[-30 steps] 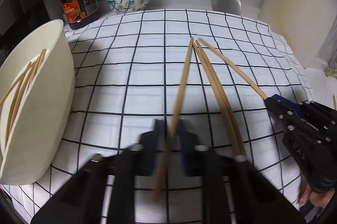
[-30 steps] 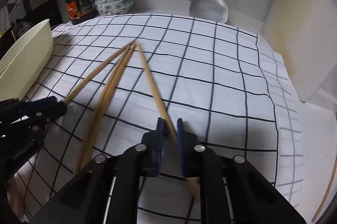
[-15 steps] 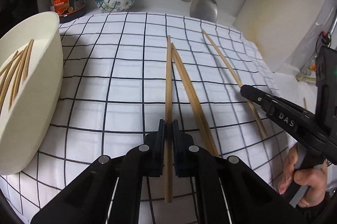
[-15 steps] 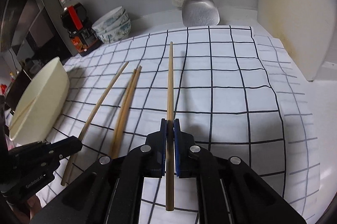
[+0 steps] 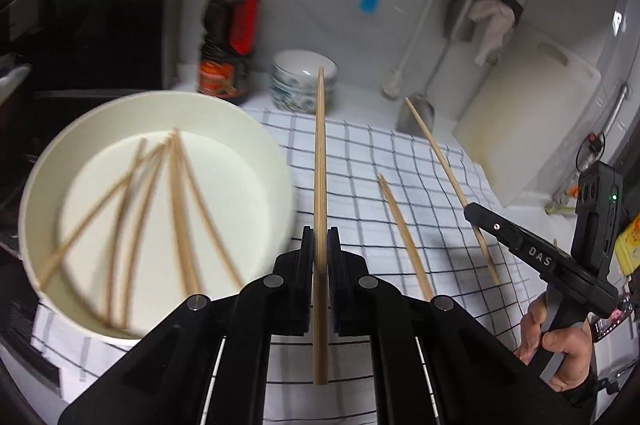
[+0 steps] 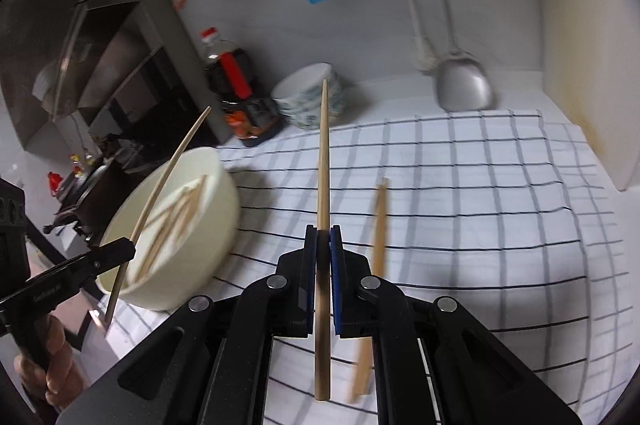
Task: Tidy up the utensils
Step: 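Lift one chopstick in each tool and carry both over the cream basin, then open the left tool over the basin while the right tool also opens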
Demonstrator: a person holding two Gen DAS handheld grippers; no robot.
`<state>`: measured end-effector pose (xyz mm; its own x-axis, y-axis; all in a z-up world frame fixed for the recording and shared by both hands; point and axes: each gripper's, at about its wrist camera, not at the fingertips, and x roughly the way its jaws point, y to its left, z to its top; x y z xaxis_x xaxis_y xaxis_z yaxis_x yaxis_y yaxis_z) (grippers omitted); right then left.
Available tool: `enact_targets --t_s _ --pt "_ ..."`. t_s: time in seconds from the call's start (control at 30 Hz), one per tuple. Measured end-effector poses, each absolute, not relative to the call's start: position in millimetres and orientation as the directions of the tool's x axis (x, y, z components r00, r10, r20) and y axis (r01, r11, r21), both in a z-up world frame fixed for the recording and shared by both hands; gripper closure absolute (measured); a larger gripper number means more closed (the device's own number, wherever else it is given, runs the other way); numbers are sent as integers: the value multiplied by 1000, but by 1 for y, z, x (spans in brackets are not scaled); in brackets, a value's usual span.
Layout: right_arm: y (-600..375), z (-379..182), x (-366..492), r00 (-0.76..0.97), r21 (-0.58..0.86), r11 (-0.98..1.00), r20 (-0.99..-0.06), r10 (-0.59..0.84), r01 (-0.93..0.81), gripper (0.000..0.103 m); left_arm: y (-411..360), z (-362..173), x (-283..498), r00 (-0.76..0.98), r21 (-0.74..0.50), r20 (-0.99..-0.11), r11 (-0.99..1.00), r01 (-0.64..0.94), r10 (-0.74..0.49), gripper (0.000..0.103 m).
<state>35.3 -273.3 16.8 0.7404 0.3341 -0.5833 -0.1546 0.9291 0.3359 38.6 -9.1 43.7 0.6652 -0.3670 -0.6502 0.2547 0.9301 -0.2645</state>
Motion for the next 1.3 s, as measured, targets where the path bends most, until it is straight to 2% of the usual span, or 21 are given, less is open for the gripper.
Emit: enact_targets --t_s 0.17,0.4,0.6,0.77,0.87,0.97,1.0,1.07,1.1,1.13,1.17,1.23,1.3 --pt "-217 34 40 731 338 910 -553 400 -242 97 58 51 31 727 -232 -631 960 157 -271 96" --pt "-129 30 69 660 326 888 -594 459 -324 97 125 31 52 713 -227 -675 973 45 -190 96" --pt "-70 14 98 590 317 876 -649 480 -363 97 144 5 73 660 -236 -724 971 39 -203 95" --pt "-50 0 114 556 303 884 -692 460 -355 97 143 -1 80 654 -211 -732 976 50 -192 95" --pt "-44 -9 120 540 300 891 -714 446 -341 97 143 -13 91 608 -235 -763 970 56 -220 94" --pt "-40 -16 126 529 293 898 -731 431 -328 96 138 -16 98 616 -191 -767 980 48 -180 94" --pt "-37 -18 129 519 286 902 -743 422 -324 96 137 -17 101 605 -204 -772 978 51 -193 94" --pt "-34 -18 128 519 270 906 -750 410 -327 81 139 -17 105 590 -219 -783 975 35 -197 93" --pt "-35 -14 125 541 255 909 -738 403 -330 72 140 -15 105 596 -213 -781 977 23 -185 90" --pt "-36 -10 122 563 238 913 -727 393 -330 70 141 -12 103 607 -208 -775 978 16 -175 77" --pt "-38 -6 120 584 221 919 -717 381 -328 70 144 -9 100 626 -202 -763 979 5 -161 51" --pt "-45 -1 118 599 219 923 -708 374 -318 70 151 -1 92 676 -199 -725 980 -24 -131 17" --pt "-52 1 117 604 228 924 -703 375 -307 69 157 6 84 709 -184 -699 982 -50 -95 18"
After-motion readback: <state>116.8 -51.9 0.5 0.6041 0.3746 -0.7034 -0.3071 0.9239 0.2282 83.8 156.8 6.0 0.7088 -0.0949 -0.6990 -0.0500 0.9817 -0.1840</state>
